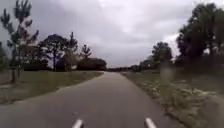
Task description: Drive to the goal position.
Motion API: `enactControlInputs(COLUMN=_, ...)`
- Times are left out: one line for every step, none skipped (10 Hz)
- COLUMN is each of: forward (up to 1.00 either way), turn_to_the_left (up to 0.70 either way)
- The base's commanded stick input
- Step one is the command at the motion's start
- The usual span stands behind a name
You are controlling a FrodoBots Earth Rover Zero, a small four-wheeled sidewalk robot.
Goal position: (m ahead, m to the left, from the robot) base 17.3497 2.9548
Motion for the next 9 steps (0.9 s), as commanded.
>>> enactControlInputs(forward=0.84, turn_to_the_left=0.03)
enactControlInputs(forward=0.84, turn_to_the_left=0.03)
enactControlInputs(forward=0.84, turn_to_the_left=0.03)
enactControlInputs(forward=0.84, turn_to_the_left=0.03)
enactControlInputs(forward=0.84, turn_to_the_left=0.03)
enactControlInputs(forward=0.84, turn_to_the_left=0.03)
enactControlInputs(forward=0.84, turn_to_the_left=0.03)
enactControlInputs(forward=0.84, turn_to_the_left=0.03)
enactControlInputs(forward=0.84, turn_to_the_left=0.03)
